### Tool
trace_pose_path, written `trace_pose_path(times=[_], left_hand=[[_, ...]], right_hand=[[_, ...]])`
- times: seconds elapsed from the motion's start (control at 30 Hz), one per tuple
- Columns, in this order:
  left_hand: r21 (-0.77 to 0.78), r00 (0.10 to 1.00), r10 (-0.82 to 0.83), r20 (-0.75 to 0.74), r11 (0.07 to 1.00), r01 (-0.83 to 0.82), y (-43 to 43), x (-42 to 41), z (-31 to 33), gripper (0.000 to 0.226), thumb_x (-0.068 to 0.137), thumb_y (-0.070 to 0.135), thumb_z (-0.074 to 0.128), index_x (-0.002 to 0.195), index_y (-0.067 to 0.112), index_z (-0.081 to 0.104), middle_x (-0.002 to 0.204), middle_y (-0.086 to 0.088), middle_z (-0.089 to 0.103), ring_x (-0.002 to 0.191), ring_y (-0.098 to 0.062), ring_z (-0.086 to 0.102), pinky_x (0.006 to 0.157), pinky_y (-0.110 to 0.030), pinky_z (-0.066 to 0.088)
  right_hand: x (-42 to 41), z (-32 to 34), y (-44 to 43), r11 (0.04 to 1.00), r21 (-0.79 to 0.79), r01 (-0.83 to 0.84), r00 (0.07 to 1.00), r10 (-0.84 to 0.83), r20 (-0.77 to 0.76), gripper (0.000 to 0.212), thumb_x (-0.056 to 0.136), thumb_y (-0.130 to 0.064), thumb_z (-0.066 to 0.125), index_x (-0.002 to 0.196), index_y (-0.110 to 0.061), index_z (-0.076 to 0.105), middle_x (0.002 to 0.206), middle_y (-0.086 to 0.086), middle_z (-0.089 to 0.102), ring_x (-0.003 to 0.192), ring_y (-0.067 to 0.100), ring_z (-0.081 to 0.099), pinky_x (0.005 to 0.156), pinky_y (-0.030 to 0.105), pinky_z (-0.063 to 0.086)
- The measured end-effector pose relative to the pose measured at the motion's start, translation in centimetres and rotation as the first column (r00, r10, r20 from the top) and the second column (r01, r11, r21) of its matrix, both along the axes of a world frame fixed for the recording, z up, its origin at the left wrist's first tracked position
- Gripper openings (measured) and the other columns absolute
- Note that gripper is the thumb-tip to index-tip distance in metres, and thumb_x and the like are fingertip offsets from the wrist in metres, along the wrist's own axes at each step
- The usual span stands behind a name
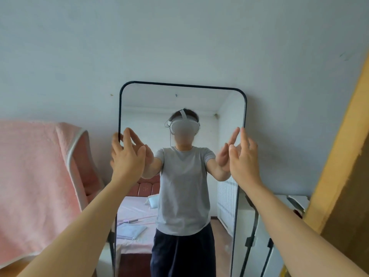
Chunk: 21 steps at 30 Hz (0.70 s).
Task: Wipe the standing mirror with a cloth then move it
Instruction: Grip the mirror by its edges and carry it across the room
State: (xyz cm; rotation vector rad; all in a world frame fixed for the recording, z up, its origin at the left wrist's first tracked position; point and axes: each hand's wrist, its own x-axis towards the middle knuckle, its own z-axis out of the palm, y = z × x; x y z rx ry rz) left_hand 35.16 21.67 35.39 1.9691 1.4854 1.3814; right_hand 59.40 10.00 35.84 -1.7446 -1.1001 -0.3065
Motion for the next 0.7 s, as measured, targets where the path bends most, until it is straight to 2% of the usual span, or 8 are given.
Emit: trace_pose_path(times=[0.07,0.13,0.2,0.27,0.37,0.5,0.6,0.7], left_hand=[[0.014,0.997,-0.026,0.068,1.0,0.025,0.5,0.2,0.0,0.06,0.093,0.029,0.044,0.145,0.029,0.014,0.152,-0.008,0.014,0.132,-0.034,0.028,0.107,-0.048,0.027],[0.028,0.996,-0.028,0.085,0.999,0.025,1.2,0.2,-0.1,0.059,0.093,0.032,0.043,0.144,0.034,0.014,0.147,-0.01,0.021,0.128,-0.036,0.033,0.105,-0.05,0.032],[0.016,0.996,-0.019,0.087,1.0,0.018,1.7,0.1,-0.2,0.057,0.094,0.037,0.038,0.143,0.042,0.011,0.14,-0.014,0.029,0.12,-0.038,0.041,0.101,-0.053,0.037],[-0.009,0.994,-0.028,0.104,1.0,0.029,2.0,-0.1,-0.1,0.054,0.095,0.039,0.032,0.142,0.051,0.006,0.122,-0.014,0.038,0.105,-0.038,0.05,0.094,-0.05,0.042],[-0.031,0.993,-0.039,0.114,0.999,0.043,2.1,-0.6,0.1,0.052,0.099,0.036,0.026,0.141,0.057,0.004,0.104,-0.009,0.038,0.084,-0.034,0.053,0.081,-0.039,0.042],[0.0,0.99,-0.066,0.126,0.998,0.066,1.6,-1.1,0.2,0.05,0.101,0.031,0.024,0.141,0.057,0.009,0.102,-0.008,0.04,0.071,-0.021,0.048,0.075,-0.03,0.034],[0.027,0.984,-0.066,0.164,0.998,0.063,0.9,-1.5,0.1,0.05,0.101,0.03,0.024,0.138,0.06,0.012,0.102,-0.008,0.042,0.069,-0.012,0.048,0.075,-0.029,0.034],[0.05,0.979,-0.073,0.189,0.997,0.065,0.6,-1.9,-0.1,0.052,0.101,0.029,0.024,0.135,0.066,0.012,0.103,-0.013,0.051,0.076,-0.021,0.052,0.074,-0.032,0.038]], right_hand=[[0.3,0.1,0.6,0.998,0.025,-0.049,0.991,0.052,-0.122,0.053,0.102,-0.026,0.033,0.151,-0.02,0.014,0.153,0.008,0.026,0.136,0.023,0.031,0.102,0.027,0.029],[0.8,0.1,1.2,0.999,0.043,-0.032,0.966,0.042,-0.254,0.047,0.103,-0.026,0.029,0.148,-0.014,0.024,0.147,0.012,0.039,0.132,0.027,0.039,0.098,0.028,0.032],[1.3,-0.1,1.9,0.994,0.109,-0.023,0.943,0.057,-0.329,0.034,0.102,-0.024,0.028,0.128,-0.011,0.047,0.121,0.016,0.057,0.119,0.033,0.049,0.087,0.031,0.036],[1.8,-0.9,2.9,0.982,0.187,-0.011,0.93,0.078,-0.359,0.024,0.102,-0.025,0.029,0.101,-0.012,0.05,0.095,0.01,0.055,0.104,0.033,0.055,0.078,0.03,0.037],[2.2,-1.5,3.9,0.97,0.243,0.023,0.923,0.072,-0.377,0.03,0.102,-0.029,0.029,0.1,-0.009,0.051,0.093,0.005,0.054,0.1,0.032,0.056,0.084,0.035,0.042],[1.9,-1.5,3.8,0.958,0.279,0.06,0.918,0.057,-0.393,0.029,0.101,-0.03,0.029,0.098,-0.013,0.052,0.092,0.006,0.056,0.095,0.031,0.057,0.085,0.037,0.043],[1.4,-1.4,3.1,0.953,0.295,0.071,0.92,0.052,-0.389,0.023,0.101,-0.033,0.029,0.095,-0.02,0.047,0.093,0.004,0.055,0.09,0.022,0.053,0.088,0.039,0.043],[0.7,-1.1,2.0,0.95,0.301,0.081,0.92,0.045,-0.39,0.02,0.101,-0.03,0.03,0.091,-0.021,0.044,0.089,0.004,0.053,0.086,0.02,0.05,0.083,0.036,0.043]])
